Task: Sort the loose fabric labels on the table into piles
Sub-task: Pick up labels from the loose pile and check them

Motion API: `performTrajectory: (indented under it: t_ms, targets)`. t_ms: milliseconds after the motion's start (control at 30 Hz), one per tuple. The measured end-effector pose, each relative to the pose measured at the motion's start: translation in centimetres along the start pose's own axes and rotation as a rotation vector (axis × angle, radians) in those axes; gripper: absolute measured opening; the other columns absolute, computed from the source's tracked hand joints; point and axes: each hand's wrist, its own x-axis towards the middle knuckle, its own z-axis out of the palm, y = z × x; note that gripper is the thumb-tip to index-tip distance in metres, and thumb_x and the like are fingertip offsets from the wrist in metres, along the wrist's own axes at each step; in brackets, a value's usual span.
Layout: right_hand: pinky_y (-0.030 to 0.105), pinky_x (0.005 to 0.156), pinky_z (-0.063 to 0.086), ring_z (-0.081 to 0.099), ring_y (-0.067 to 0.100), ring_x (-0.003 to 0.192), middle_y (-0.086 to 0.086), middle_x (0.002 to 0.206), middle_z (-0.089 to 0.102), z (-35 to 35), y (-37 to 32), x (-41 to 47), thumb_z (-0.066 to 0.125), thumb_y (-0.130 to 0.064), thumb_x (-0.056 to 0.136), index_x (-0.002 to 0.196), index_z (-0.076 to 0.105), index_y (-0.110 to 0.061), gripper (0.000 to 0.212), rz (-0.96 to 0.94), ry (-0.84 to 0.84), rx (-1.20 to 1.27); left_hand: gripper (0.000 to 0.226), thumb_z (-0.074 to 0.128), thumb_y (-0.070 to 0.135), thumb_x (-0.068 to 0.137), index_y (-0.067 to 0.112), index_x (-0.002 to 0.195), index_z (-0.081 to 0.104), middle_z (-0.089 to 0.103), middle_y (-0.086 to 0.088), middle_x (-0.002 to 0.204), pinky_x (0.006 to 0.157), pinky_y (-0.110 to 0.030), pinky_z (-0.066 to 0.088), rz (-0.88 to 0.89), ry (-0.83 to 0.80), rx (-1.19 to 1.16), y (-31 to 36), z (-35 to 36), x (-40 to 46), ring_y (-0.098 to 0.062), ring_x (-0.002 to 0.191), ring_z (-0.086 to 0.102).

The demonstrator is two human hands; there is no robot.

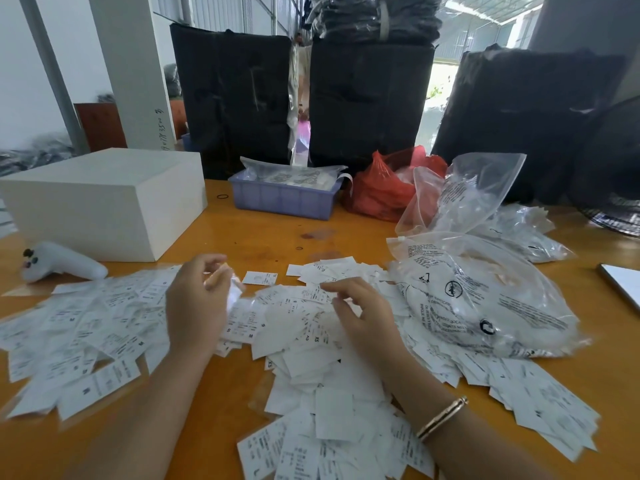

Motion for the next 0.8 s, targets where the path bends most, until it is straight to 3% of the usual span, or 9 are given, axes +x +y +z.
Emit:
performTrajectory:
  t_ms: [100,200,267,433,533,600,700,800]
  targets:
    - [0.003,0.076,0.037,0.054,-0.005,0.093,-0.019,0.097,0.059,-0.5,0.4,0.2,0.051,0.0,0.091,0.104,0.069,-0.023,0.031,0.011,0.09,-0.01,0.018,0.064,0.011,0.088,0.018,0.105,0.064,0.065,-0.003,0.106,0.065,-0.031,0.045,-0.026,-0.019,0.221,-1.1,-0.1,0.1,-0.022,0.082,0.061]
    - [0.001,0.077,0.036,0.053,-0.008,0.094,-0.021,0.098,0.059,-0.8,0.7,0.2,0.05,0.001,0.091,0.103,0.069,-0.021,0.031,0.002,0.136,-0.022,0.023,0.066,0.011,0.085,0.022,0.105,0.065,0.063,-0.006,0.112,0.081,-0.043,0.039,-0.047,-0.107,0.535,-1.9,-0.1,0.0,-0.028,0.097,0.056]
    - [0.001,0.077,0.036,0.055,-0.004,0.095,-0.017,0.098,0.061,-1.0,0.8,0.2,0.05,0.002,0.091,0.103,0.069,-0.02,0.031,-0.014,0.177,-0.021,0.024,0.067,0.01,0.083,0.022,0.104,0.066,0.062,-0.008,0.113,0.084,-0.047,0.037,-0.036,-0.109,0.598,-1.9,-0.2,0.1,-0.031,0.105,0.051]
    - [0.009,0.075,0.043,0.056,0.002,0.084,-0.007,0.095,0.063,-3.3,0.4,1.4,0.05,0.004,0.091,0.101,0.067,-0.018,0.029,-0.066,0.368,-0.019,0.016,0.066,0.008,0.084,0.014,0.099,0.069,0.066,-0.01,0.102,0.08,-0.043,0.04,0.251,-0.074,0.442,-0.4,0.0,0.0,-0.031,0.1,0.055]
    - [0.016,0.06,0.042,0.05,0.005,0.065,-0.001,0.096,0.064,-7.0,0.8,2.8,0.047,0.006,0.09,0.1,0.066,-0.017,0.031,-0.042,0.609,-0.004,0.015,0.064,0.01,0.086,0.014,0.1,0.069,0.067,-0.004,0.1,0.083,-0.031,0.04,0.452,-0.259,0.288,0.7,0.5,-0.7,-0.022,0.097,0.059]
    - [0.022,0.057,0.04,0.049,0.01,0.064,0.002,0.101,0.064,-9.8,2.1,3.7,0.044,0.006,0.09,0.102,0.067,-0.019,0.036,0.046,0.677,-0.071,0.017,0.061,0.02,0.09,0.02,0.105,0.068,0.065,0.006,0.106,0.089,-0.027,0.04,0.506,-0.463,0.176,1.3,1.1,-1.6,-0.011,0.102,0.055]
    - [0.026,0.057,0.04,0.056,0.015,0.074,0.003,0.108,0.066,-13.0,5.0,4.5,0.042,-0.001,0.09,0.107,0.069,-0.018,0.036,0.3,0.534,-0.313,0.026,0.051,0.042,0.091,0.035,0.114,0.06,0.055,0.024,0.114,0.096,-0.019,0.031,0.546,-0.746,0.079,1.6,2.0,-2.9,0.005,0.11,0.044]
    - [0.03,0.066,0.046,0.061,0.026,0.088,0.009,0.113,0.068,-14.7,7.6,4.5,0.049,-0.006,0.089,0.113,0.068,-0.013,0.03,0.446,0.309,-0.535,0.024,0.053,0.043,0.092,0.04,0.115,0.059,0.054,0.026,0.114,0.093,-0.014,0.03,0.568,-0.818,0.083,1.4,2.6,-3.2,0.008,0.109,0.042]
